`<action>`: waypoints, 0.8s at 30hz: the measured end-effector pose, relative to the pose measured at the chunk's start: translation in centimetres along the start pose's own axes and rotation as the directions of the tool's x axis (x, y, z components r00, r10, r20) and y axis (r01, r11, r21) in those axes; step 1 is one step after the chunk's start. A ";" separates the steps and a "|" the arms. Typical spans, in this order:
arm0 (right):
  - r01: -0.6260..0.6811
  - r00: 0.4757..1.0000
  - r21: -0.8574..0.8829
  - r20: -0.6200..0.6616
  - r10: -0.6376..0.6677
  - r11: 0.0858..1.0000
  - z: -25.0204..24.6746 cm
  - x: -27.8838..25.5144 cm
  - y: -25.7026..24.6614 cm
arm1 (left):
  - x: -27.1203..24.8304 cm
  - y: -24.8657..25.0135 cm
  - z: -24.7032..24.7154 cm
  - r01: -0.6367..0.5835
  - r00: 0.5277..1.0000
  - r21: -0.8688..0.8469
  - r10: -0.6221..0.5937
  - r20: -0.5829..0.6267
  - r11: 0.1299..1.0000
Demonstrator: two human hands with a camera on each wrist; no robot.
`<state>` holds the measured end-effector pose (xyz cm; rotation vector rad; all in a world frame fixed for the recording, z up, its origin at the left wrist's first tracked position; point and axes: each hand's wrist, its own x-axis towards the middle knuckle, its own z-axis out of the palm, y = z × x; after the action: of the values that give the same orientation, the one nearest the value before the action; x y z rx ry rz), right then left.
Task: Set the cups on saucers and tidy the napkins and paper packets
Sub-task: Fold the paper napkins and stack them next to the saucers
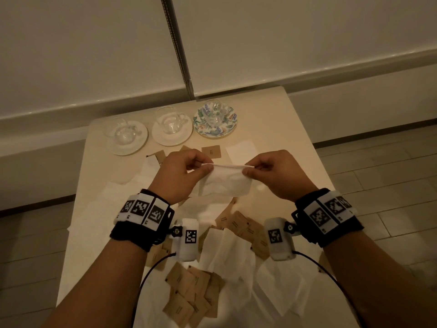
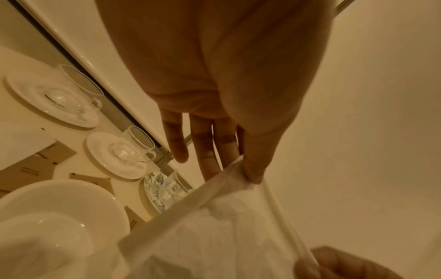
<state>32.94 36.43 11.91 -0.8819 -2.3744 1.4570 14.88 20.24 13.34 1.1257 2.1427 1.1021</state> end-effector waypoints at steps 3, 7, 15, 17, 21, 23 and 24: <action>-0.031 0.999 0.060 0.012 0.031 0.998 -0.3 0.0 0.6 | 0.1 -0.1 -0.3 0.031 0.999 -0.026 -0.030 0.030 0.999; -0.043 0.999 0.118 0.026 0.040 0.992 0.1 0.2 0.9 | 0.4 0.2 -0.1 0.060 0.996 -0.040 -0.057 0.071 0.997; 0.022 0.997 0.049 0.073 -0.026 0.999 1.8 0.9 1.4 | 0.4 0.4 0.3 0.081 0.990 -0.054 -0.074 0.117 0.995; 0.010 0.997 0.071 0.080 -0.016 0.997 2.2 0.9 1.4 | 0.5 0.3 0.4 0.074 0.990 0.008 -0.075 0.119 0.997; 0.082 0.985 -0.022 0.154 -0.077 0.996 3.0 0.8 1.4 | 0.6 0.5 0.9 -0.104 0.976 0.287 0.042 0.215 0.952; 0.106 0.978 -0.066 0.187 -0.092 0.992 3.2 0.9 1.2 | 1.0 1.1 1.6 -0.164 0.956 0.372 0.054 0.288 0.913; 0.112 0.978 -0.080 0.185 -0.095 0.990 3.1 1.0 1.1 | 1.3 1.4 1.9 -0.180 0.949 0.419 0.045 0.312 0.890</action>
<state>31.08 35.05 9.34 -0.6585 -2.5927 1.4557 16.12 22.61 13.37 1.5275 2.1575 0.4454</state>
